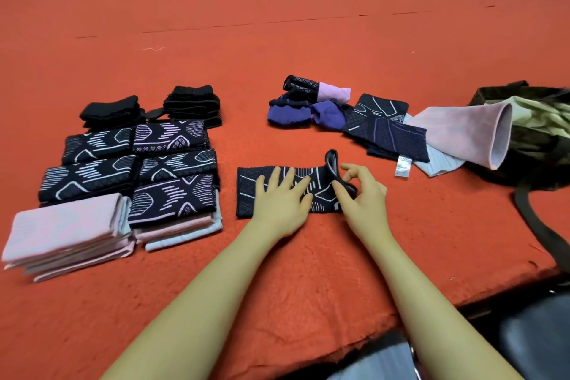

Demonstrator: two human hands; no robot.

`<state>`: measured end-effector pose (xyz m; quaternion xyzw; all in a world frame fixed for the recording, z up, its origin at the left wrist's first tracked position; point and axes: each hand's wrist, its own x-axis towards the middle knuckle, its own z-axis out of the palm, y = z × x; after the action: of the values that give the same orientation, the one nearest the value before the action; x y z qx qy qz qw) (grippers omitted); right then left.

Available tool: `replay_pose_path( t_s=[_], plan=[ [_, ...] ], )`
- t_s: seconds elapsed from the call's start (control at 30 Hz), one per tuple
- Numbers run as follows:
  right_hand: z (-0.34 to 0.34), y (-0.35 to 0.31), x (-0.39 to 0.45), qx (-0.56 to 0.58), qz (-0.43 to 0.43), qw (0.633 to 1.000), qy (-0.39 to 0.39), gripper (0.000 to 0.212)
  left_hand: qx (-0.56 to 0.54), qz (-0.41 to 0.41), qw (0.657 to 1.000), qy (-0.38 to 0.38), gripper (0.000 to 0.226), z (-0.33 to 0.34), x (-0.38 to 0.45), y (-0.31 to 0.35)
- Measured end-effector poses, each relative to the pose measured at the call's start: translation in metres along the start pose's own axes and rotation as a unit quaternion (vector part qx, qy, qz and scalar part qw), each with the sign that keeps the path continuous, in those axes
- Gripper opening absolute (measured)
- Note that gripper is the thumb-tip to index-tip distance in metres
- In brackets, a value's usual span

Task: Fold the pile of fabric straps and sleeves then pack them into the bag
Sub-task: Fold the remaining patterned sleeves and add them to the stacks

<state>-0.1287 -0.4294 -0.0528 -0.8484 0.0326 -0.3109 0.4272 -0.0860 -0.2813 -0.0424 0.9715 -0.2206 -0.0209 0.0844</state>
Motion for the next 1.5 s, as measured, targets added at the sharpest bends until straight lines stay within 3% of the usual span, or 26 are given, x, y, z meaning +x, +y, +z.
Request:
replay_pose_path(
  t_s=[0.13,0.27,0.37,0.53,0.67,0.73,0.8,0.87,1.03,1.2,1.3,1.4,1.5],
  plan=[
    [0.021,-0.018,0.004,-0.018,-0.044,0.998,-0.033,0.012,0.042,-0.036,0.997,0.056,0.049,0.0,-0.017,-0.022],
    [0.045,-0.025,0.01,-0.109,-0.059,0.986,-0.11,0.012,0.057,-0.036,0.982,0.176,0.033,-0.003,-0.018,-0.041],
    [0.052,-0.022,0.005,-0.181,-0.088,0.965,-0.169,0.022,0.09,-0.051,0.985,0.136,0.033,-0.011,-0.02,-0.045],
    [0.051,-0.023,0.002,-0.19,-0.107,0.953,-0.21,0.026,0.147,-0.068,0.98,0.116,0.039,-0.004,-0.021,-0.044],
    [0.048,-0.028,0.001,-0.188,-0.092,0.933,-0.292,0.054,0.185,-0.063,0.974,0.115,0.046,0.003,-0.022,-0.047],
    [0.046,-0.027,0.001,-0.189,-0.068,0.935,-0.293,0.066,0.185,-0.07,0.973,0.115,0.048,0.008,-0.023,-0.045],
    [0.044,-0.024,-0.002,-0.287,-0.087,0.911,-0.284,0.076,0.184,-0.086,0.97,0.131,0.047,0.011,-0.026,-0.043],
    [0.044,-0.023,-0.004,-0.342,-0.078,0.892,-0.286,0.069,0.192,-0.09,0.964,0.159,0.045,0.017,-0.03,-0.04],
    [0.033,-0.023,-0.002,-0.282,-0.042,0.9,-0.329,0.049,0.175,-0.109,0.965,0.164,0.05,0.019,-0.045,-0.032],
    [0.031,-0.02,-0.008,-0.282,-0.05,0.911,-0.297,0.046,0.155,-0.012,0.957,0.246,0.022,0.017,-0.052,-0.047],
    [0.031,-0.02,-0.01,-0.273,-0.046,0.924,-0.263,0.045,0.134,0.026,0.951,0.278,0.022,0.015,-0.052,-0.055],
    [0.031,-0.021,-0.012,-0.273,-0.046,0.927,-0.251,0.044,0.134,0.068,0.926,0.346,0.004,0.018,-0.044,-0.056],
    [0.032,-0.021,-0.012,-0.283,-0.035,0.925,-0.252,0.044,0.143,0.085,0.896,0.412,0.005,0.012,-0.038,-0.056]
  ],
)
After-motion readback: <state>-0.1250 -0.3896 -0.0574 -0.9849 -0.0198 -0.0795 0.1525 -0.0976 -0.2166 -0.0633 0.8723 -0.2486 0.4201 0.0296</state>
